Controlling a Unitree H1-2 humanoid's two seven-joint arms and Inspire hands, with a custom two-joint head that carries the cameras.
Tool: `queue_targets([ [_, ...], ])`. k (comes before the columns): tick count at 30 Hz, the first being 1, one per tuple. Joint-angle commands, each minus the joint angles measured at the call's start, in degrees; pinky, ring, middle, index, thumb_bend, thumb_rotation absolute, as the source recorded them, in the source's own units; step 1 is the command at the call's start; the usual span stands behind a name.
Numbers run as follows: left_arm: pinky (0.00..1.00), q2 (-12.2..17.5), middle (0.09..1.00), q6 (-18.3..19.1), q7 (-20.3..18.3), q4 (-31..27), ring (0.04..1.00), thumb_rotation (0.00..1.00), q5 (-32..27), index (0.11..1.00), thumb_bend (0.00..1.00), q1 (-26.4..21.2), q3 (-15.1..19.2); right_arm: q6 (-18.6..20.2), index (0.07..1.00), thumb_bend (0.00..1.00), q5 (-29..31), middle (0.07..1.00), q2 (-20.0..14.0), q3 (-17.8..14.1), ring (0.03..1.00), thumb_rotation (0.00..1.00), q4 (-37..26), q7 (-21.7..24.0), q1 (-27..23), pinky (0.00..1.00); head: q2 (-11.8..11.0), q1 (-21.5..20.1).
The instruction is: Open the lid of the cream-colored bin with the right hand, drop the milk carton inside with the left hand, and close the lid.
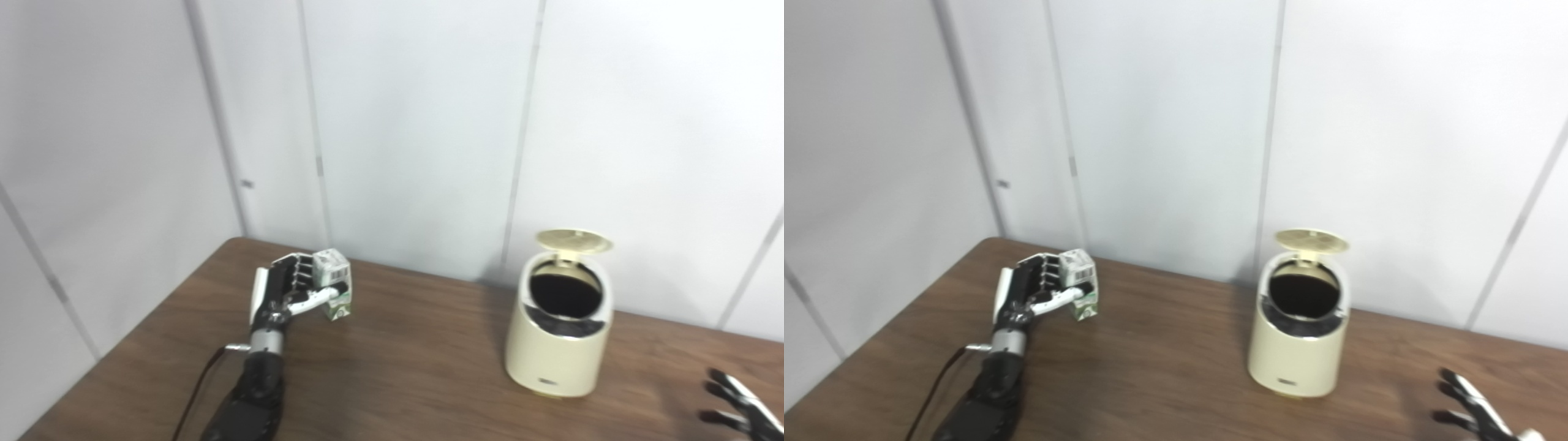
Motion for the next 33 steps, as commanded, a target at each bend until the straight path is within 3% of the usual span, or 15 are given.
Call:
queue_targets([
  [1,0.41,0.48,0.493,-1.93,-1.32,-4.96,0.441,0.00,-1.09,0.504,0.50,-3.18,0.13,0.09,0.932,0.82,0.87,0.908,0.12,-0.19,0.808,0.40,-1.49,-0.44,-2.79,0.58,-0.05,-1.17],
  [3,0.42,-0.40,0.497,-1.93,-3.50,-8.36,0.443,0.00,-1.77,0.502,0.50,-3.05,0.11,2.13,0.949,0.76,1.26,0.936,0.71,-0.01,0.837,0.26,-2.63,-0.01,-3.00,0.67,-0.15,-2.24],
  [11,0.44,-4.67,0.495,-1.91,-10.46,-20.98,0.451,0.00,-2.26,0.496,0.50,-4.11,-1.64,1.06,0.963,0.74,1.06,0.949,1.49,0.92,0.854,0.05,-1.63,-0.77,-4.01,0.74,-0.37,-6.43],
  [19,0.42,-9.68,0.490,-1.93,-14.31,-25.94,0.444,0.00,-2.55,0.507,0.50,-7.01,-4.97,-0.04,0.953,0.75,-0.96,0.934,2.02,2.20,0.839,0.11,0.05,-2.25,-4.57,0.72,-0.78,-10.21],
  [33,0.41,-16.96,0.489,-1.90,-20.34,-24.18,0.442,0.00,-4.81,0.505,0.50,-11.35,-6.65,1.94,0.956,0.76,-3.04,0.940,3.53,3.10,0.851,0.22,0.44,-3.12,-5.39,0.73,-0.92,-15.08],
])
